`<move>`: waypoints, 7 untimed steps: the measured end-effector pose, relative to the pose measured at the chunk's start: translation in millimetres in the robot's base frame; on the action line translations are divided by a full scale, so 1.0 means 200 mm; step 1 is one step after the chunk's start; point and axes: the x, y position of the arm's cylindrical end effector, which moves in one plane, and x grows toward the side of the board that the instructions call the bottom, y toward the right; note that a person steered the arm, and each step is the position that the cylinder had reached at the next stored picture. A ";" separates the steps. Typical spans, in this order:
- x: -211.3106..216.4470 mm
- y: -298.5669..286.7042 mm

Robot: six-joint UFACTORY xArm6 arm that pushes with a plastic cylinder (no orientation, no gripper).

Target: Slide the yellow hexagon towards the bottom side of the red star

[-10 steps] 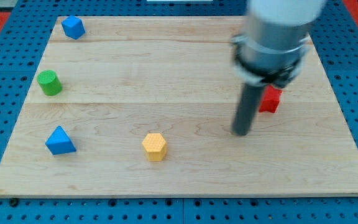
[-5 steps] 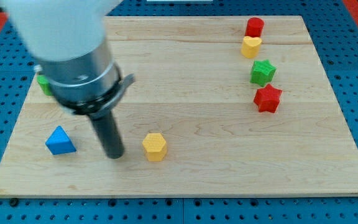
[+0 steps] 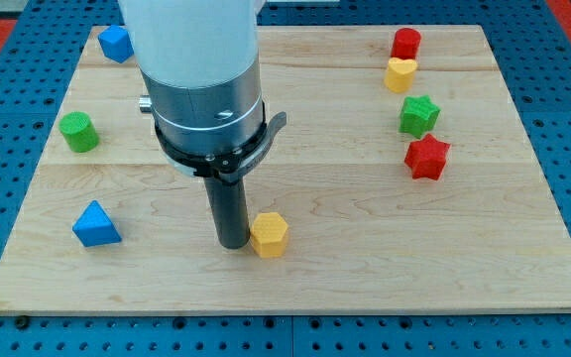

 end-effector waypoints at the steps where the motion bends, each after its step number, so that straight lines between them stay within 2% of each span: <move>1: 0.00 0.22; 3: 0.06 0.36; 5: -0.11 0.75; 6: -0.08 0.81; 7: -0.08 0.70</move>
